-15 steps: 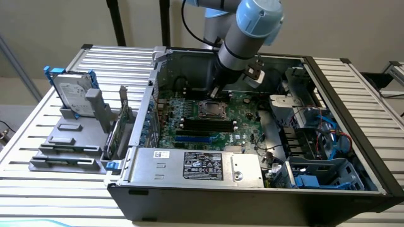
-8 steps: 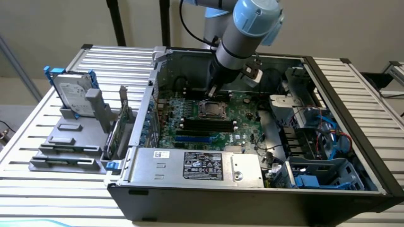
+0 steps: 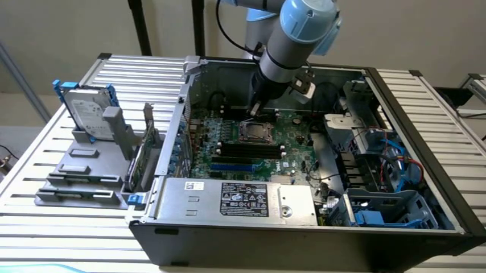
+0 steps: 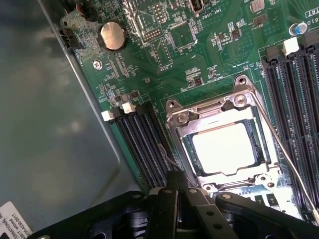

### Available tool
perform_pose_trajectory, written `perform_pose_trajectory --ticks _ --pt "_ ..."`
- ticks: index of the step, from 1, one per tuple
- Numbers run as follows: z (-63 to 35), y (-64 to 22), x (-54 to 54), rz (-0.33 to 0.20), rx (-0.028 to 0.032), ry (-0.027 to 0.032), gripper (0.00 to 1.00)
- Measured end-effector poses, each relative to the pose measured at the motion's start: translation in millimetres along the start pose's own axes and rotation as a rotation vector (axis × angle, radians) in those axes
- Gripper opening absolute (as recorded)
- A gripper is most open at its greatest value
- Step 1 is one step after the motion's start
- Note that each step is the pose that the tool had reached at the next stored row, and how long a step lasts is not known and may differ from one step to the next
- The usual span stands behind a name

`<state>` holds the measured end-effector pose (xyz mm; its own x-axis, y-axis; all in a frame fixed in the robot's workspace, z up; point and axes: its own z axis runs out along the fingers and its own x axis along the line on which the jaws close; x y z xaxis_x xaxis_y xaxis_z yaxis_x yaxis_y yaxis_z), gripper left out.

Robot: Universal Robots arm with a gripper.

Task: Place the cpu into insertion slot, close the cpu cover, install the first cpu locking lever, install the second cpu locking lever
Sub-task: 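Install the first cpu locking lever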

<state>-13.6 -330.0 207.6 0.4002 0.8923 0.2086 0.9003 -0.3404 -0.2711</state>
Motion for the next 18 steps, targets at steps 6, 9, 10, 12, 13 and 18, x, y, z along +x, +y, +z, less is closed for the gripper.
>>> perform_pose_trajectory --ticks 6,9,10,12,13,18 --pt "0.3 -0.2 1.4 0.001 -0.0002 0.0004 0.11" --pt "0.0 2.4 2.6 0.002 -0.0003 0.0007 0.11" --pt "-0.3 3.7 3.2 0.002 -0.0004 0.0007 0.11" --pt "-0.6 6.1 4.2 0.002 -0.0004 0.0006 0.11" --pt "-0.6 7.1 4.6 0.002 -0.0004 0.0006 0.11" --pt "0.9 11.0 5.6 0.002 -0.0005 0.0006 0.11"
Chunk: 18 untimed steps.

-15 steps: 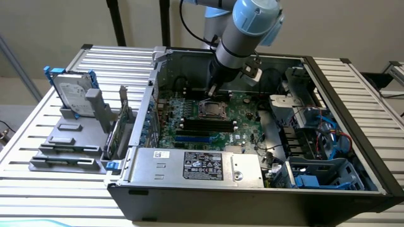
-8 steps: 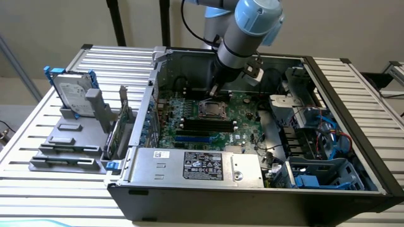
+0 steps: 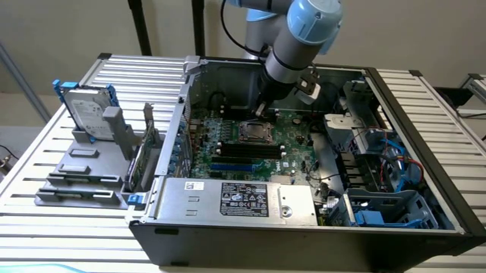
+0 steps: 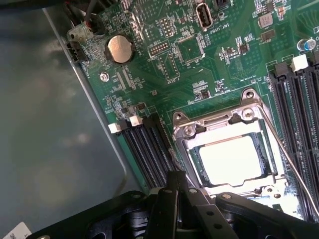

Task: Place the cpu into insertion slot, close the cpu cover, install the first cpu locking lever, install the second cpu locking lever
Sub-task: 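Install the first cpu locking lever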

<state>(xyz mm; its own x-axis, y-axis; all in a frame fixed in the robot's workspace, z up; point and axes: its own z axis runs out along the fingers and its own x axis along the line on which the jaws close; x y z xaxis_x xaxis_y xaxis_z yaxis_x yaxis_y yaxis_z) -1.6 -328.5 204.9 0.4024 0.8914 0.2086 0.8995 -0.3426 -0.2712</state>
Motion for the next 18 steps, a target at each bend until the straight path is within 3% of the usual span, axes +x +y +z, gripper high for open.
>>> perform_pose_trajectory --ticks 11,18 --pt "8.1 5.5 -0.6 0.000 -0.0002 -0.0003 0.11" --pt "9.1 7.5 -0.4 0.001 -0.0018 -0.0041 0.11"
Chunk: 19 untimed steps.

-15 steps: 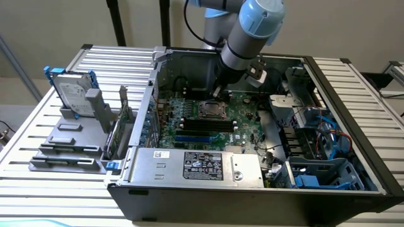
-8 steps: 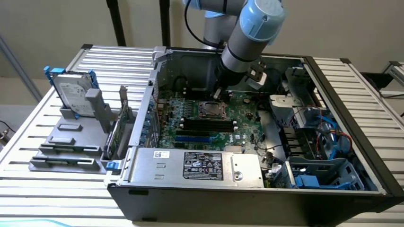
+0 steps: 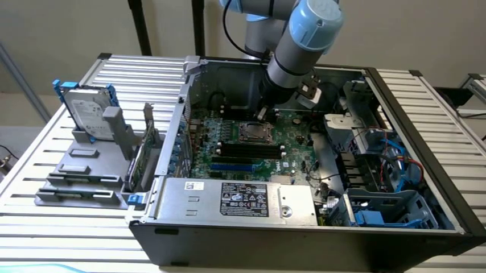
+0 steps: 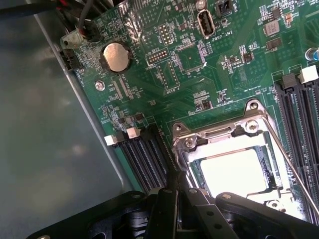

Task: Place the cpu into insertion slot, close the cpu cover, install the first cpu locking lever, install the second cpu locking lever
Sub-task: 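Install the first cpu locking lever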

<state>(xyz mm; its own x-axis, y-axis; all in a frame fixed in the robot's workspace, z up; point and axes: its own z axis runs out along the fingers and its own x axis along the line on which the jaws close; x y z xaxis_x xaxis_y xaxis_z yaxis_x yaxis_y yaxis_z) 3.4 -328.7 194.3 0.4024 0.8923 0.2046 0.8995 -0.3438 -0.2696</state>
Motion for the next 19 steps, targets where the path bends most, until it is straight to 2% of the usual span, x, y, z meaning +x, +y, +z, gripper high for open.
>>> perform_pose_trajectory --ticks 7,12,16,19 --pt "0.4 2.0 0.2 0.001 -0.0027 -0.0035 0.11" --pt "-0.1 1.9 -0.2 0.001 -0.0020 -0.0045 0.11" --pt "-0.4 3.3 -0.3 0.001 -0.0014 -0.0031 0.11" --pt "-0.2 4.2 -0.5 -0.001 0.0003 0.0006 0.11"
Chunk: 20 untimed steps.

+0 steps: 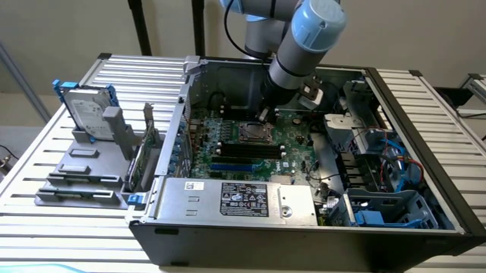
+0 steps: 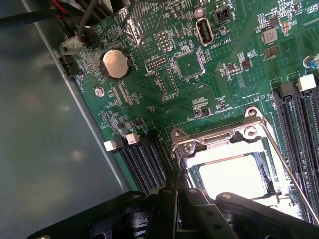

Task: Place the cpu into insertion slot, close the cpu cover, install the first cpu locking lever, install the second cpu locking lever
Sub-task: 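Install the first cpu locking lever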

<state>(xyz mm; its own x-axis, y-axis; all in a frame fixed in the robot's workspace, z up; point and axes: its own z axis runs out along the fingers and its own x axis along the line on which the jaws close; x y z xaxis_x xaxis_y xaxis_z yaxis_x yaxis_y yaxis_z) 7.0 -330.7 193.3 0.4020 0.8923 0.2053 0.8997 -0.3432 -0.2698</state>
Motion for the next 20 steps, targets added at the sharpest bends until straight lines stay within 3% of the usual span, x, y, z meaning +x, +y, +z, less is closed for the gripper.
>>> perform_pose_trajectory --ticks 5,8,10,20 --pt "1.8 0.9 -0.8 -0.005 0.0050 0.0085 0.11" --pt "1.9 1.0 -0.7 -0.009 0.0107 0.0199 0.11" --pt "1.7 1.0 -0.6 -0.011 0.0131 0.0246 0.11" --pt "-14.7 -4.4 -7.7 -0.012 0.0151 0.0267 0.11"
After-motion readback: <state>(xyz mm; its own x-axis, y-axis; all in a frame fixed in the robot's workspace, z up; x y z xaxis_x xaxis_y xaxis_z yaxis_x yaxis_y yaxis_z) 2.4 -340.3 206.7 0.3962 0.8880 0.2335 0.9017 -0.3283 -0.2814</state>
